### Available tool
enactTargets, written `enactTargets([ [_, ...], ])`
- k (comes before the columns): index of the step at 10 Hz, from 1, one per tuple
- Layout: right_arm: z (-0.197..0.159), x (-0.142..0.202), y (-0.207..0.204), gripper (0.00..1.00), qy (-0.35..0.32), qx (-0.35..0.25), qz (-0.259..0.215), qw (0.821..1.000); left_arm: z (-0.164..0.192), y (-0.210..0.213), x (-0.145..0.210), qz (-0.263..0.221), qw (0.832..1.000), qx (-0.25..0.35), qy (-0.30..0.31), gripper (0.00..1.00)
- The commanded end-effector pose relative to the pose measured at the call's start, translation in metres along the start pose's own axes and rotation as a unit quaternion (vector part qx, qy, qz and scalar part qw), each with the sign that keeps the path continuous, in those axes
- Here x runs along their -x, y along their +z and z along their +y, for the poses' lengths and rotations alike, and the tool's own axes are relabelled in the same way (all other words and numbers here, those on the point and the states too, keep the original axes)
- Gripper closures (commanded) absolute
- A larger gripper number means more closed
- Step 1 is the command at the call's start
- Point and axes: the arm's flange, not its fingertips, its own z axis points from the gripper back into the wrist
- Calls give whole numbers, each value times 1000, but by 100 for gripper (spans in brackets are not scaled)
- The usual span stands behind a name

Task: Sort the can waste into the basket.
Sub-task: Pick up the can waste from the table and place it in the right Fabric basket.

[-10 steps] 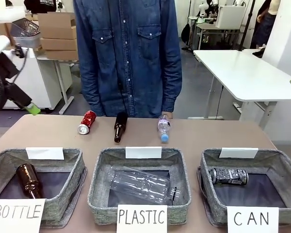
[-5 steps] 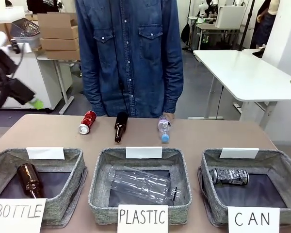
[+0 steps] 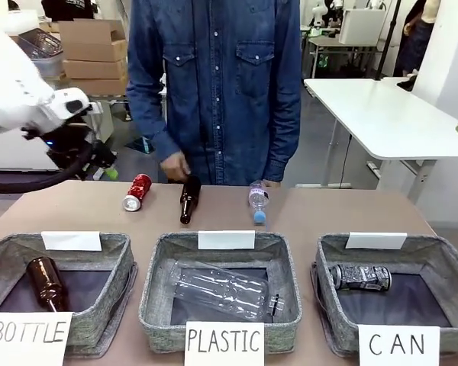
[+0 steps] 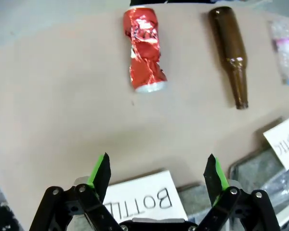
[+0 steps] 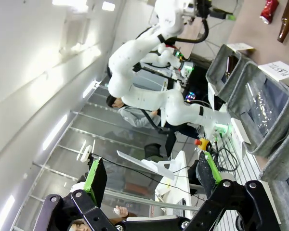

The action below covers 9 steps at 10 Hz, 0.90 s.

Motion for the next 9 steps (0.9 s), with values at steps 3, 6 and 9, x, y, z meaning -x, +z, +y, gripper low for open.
enactTargets([
  [3,0,1,2,0,13,8,4,1000,15,-27,-29,60,998,21,29,0],
  [6,0,1,2,0,13,8,4,1000,74,56,6,24,992,118,28,0],
  [9,0,1,2,0,13,8,4,1000,130,100,51,-52,985,134,99,0],
])
